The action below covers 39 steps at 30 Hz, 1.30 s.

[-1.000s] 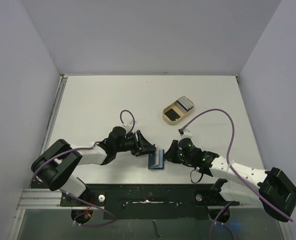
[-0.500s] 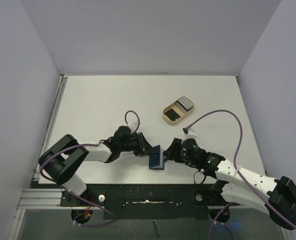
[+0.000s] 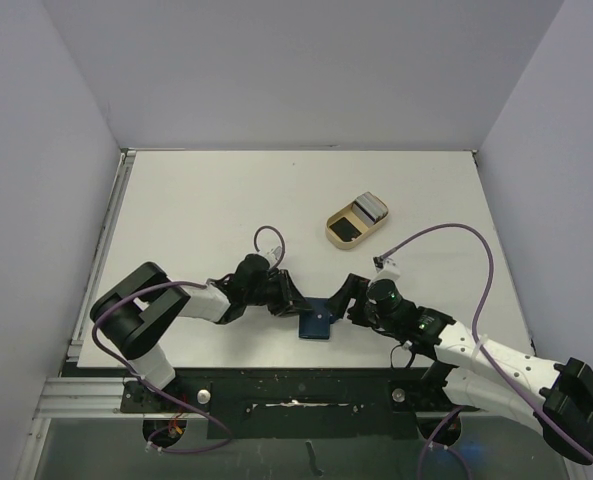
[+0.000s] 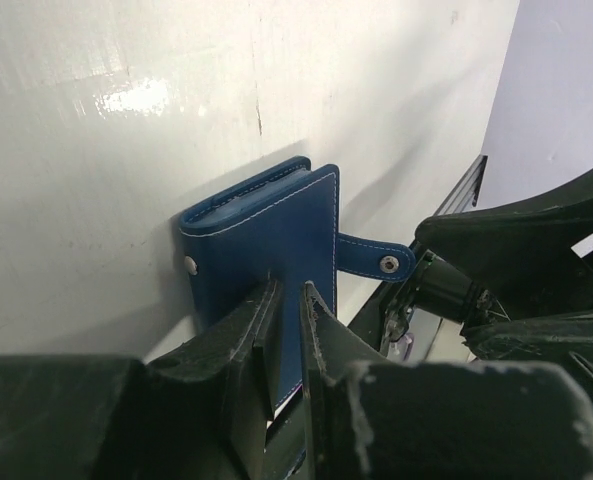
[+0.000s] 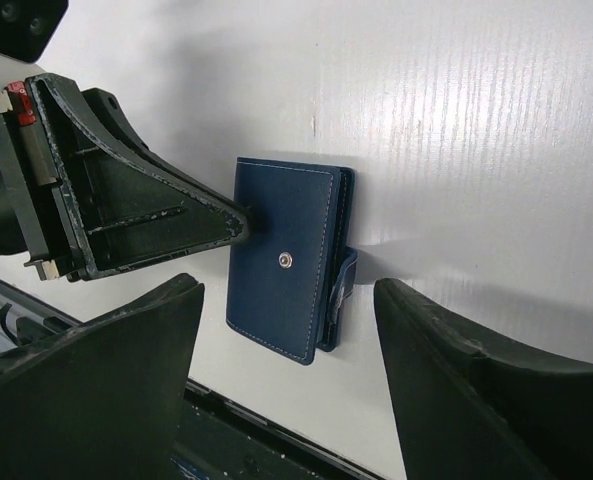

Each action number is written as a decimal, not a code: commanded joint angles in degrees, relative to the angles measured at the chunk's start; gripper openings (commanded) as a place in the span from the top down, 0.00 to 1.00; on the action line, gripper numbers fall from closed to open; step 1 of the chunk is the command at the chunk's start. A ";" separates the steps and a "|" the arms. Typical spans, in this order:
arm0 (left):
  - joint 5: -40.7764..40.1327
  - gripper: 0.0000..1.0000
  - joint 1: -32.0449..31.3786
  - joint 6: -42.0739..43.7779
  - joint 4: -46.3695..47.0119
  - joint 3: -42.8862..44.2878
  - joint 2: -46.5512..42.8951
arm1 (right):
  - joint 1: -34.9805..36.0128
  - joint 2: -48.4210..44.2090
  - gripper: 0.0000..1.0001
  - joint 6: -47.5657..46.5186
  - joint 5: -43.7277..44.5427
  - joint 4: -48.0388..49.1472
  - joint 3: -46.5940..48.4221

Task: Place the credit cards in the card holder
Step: Close the card holder at the center of the board.

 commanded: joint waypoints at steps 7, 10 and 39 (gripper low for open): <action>-1.28 0.87 -0.44 2.13 -0.75 1.99 1.27 | 0.35 0.81 0.26 2.35 1.44 3.82 -1.07; -1.42 0.87 -0.48 2.13 -1.03 2.15 1.35 | 0.37 1.53 0.29 1.29 1.00 5.19 -1.44; -0.85 0.87 -0.61 1.96 -1.41 2.68 2.41 | 0.35 13.38 0.70 -5.49 -12.68 20.51 -0.86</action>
